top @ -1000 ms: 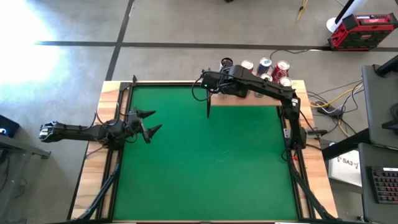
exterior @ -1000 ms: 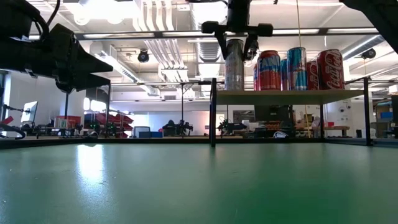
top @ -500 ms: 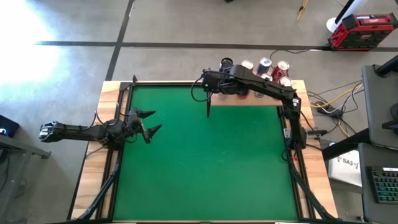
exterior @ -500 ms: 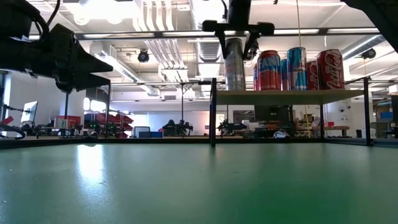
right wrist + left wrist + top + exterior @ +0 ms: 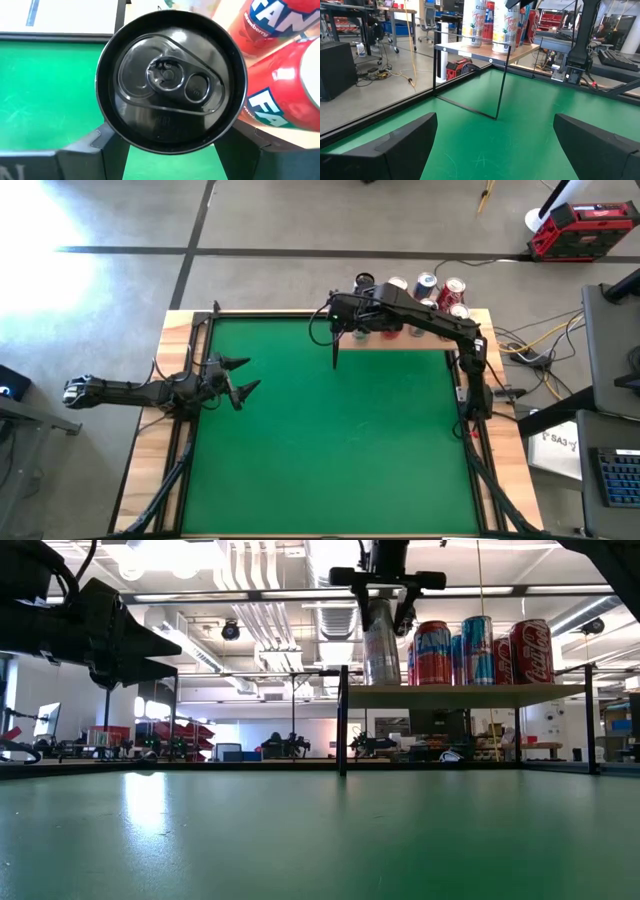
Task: Place canned beverage on shelf
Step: Put the white-yellow soda can on the shelf and align it with the other white-yellow soda can
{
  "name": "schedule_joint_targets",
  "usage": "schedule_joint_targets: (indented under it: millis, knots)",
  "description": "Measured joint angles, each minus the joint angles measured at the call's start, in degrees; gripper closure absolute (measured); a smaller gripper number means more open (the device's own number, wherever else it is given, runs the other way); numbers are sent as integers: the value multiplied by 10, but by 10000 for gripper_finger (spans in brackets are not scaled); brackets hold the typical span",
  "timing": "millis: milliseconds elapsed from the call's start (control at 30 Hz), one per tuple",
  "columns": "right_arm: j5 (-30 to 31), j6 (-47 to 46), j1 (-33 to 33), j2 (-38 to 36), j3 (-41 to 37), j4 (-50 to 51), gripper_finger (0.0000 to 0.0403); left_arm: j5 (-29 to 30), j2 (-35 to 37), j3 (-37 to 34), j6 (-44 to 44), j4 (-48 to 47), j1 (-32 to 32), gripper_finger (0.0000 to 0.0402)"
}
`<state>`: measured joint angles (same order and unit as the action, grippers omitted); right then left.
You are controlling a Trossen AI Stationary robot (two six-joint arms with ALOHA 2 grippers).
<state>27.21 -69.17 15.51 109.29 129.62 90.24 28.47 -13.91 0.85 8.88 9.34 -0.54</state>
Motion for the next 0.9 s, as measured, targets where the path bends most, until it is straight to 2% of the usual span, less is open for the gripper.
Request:
schedule_joint_targets:
  millis: [300, 600, 900]
  knots:
    - [4, 39, 0, 0, 0, -1, 169, 0, 0, 0, 0, 0, 0, 17]
    - [6, 39, 0, -1, 0, -2, 167, 0, 0, 0, 0, 0, 0, 17]
    - [12, 51, 0, -1, -2, -4, 120, 0, 0, 0, 0, 0, 0, 17]
